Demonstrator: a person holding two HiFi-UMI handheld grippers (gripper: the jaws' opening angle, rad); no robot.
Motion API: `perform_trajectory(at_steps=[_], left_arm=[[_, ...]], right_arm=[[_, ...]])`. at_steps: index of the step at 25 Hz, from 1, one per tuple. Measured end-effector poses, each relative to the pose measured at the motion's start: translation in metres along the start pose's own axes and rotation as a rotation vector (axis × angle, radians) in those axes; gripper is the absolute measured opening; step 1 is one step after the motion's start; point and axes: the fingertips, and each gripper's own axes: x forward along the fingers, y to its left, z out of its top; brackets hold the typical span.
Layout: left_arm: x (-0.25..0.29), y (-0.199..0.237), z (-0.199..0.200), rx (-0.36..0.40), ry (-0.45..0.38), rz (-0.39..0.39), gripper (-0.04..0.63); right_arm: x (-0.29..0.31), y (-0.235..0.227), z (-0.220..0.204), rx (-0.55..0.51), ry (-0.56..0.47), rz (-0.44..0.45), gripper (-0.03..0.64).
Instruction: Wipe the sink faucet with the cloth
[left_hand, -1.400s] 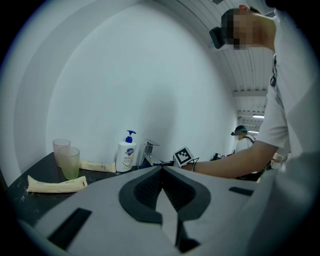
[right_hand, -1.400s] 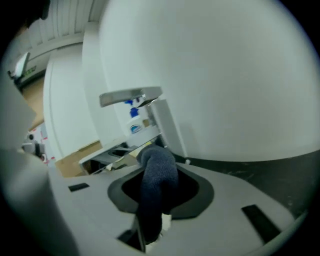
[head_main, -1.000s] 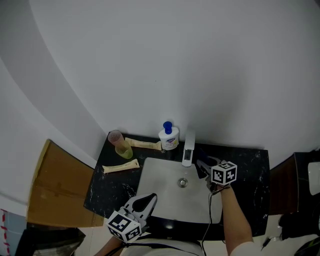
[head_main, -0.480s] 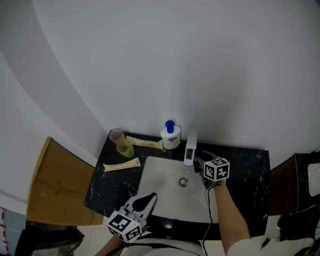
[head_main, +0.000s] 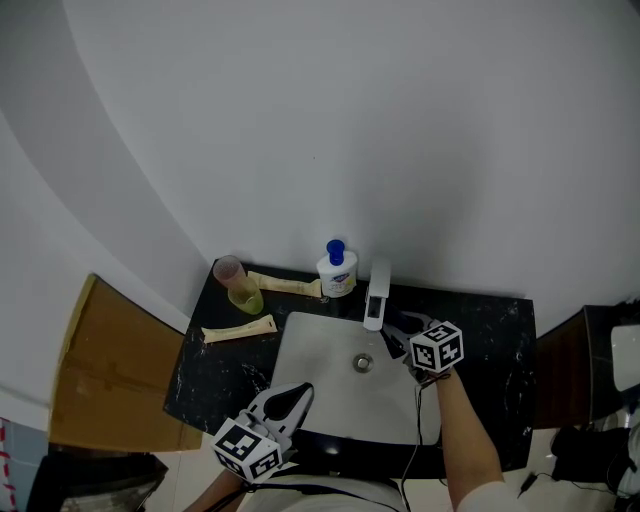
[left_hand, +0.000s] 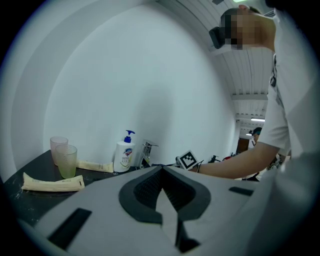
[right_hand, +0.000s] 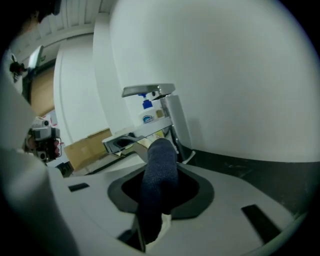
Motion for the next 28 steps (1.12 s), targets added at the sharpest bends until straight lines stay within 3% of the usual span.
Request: perform_trajectory(at_steps=[2, 5, 12, 15, 18, 24, 28], left_arm=[[-0.001, 0.001, 0.0, 0.002, 0.0, 0.004, 0.002], [-0.005, 0.004, -0.001, 0.003, 0.001, 0.015, 0.002], [-0.011, 0.011, -0.001, -0.003, -0.004, 0.037, 0.002], [-0.01, 0.01, -0.002, -0.008, -0.006, 0.03, 0.002], [-0.008, 0.006, -0.003, -0.01, -0.005, 0.018, 0.002], [-0.004, 0.003, -0.002, -0.01, -0.002, 0.009, 0.002], [-0.006, 0.005, -0.001, -0.005, -0.003, 0.022, 0.002]], right_arm=[[0.014, 0.013, 0.001, -0.009, 0.009, 0.041, 0.107], [0.027, 0.016, 0.006, -0.024, 0.012, 0.033, 0.107], [-0.017, -0.06, 0.021, 0.088, -0.135, -0.272, 0.107], [-0.04, -0.077, 0.019, 0.118, -0.161, -0.311, 0.107], [-0.044, -0.066, 0.014, 0.1, -0.139, -0.25, 0.107], [0.004, 0.01, 0.003, 0.004, -0.017, 0.026, 0.107], [0.033, 0.017, 0.009, -0.005, -0.001, 0.029, 0.107]])
